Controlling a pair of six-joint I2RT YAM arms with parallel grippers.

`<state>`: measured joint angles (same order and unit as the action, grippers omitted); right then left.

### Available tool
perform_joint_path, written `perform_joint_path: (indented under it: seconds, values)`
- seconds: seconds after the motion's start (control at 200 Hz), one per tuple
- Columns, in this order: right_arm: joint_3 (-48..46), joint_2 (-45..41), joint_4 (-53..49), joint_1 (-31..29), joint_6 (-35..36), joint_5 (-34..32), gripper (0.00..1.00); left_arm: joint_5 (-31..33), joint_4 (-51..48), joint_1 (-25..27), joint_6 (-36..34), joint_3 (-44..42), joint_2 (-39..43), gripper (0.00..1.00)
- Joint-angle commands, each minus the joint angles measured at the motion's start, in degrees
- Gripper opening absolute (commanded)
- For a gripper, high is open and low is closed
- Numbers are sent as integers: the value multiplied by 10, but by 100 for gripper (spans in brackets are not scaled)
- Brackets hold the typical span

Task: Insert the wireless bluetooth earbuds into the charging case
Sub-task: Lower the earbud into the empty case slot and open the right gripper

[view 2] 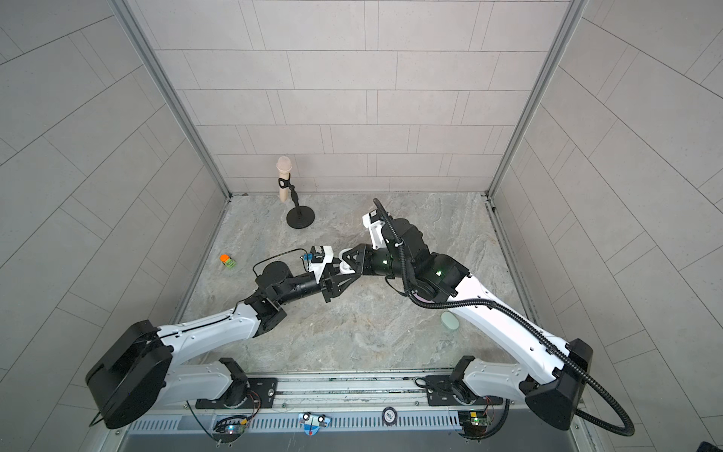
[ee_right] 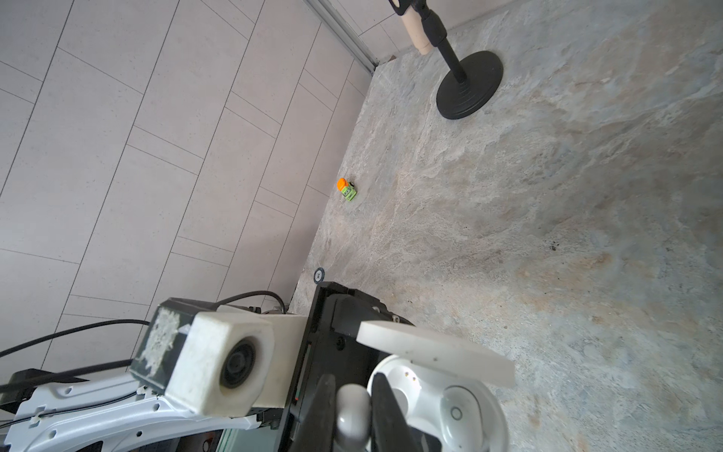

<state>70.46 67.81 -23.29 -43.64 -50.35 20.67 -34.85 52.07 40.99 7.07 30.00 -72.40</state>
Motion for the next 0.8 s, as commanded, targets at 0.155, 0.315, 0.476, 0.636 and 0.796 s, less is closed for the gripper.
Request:
perform_joint_path:
  seconds: [0.155,0.315,0.476,0.636,0.796]
  values:
    - [-7,3,30,-10,-20,-4,15,4,24,7,-2,20,13,27]
    - [-15,7,43,-18,-28,-4,15,5,24,8,-2,22,15,27]
    - [-22,7,44,-22,-29,-9,15,5,23,8,-3,25,19,27]
    - [-27,5,44,-22,-30,-14,15,6,20,8,-5,24,24,27]
    - [-30,0,36,-22,-28,-25,15,5,18,8,-5,22,29,27]
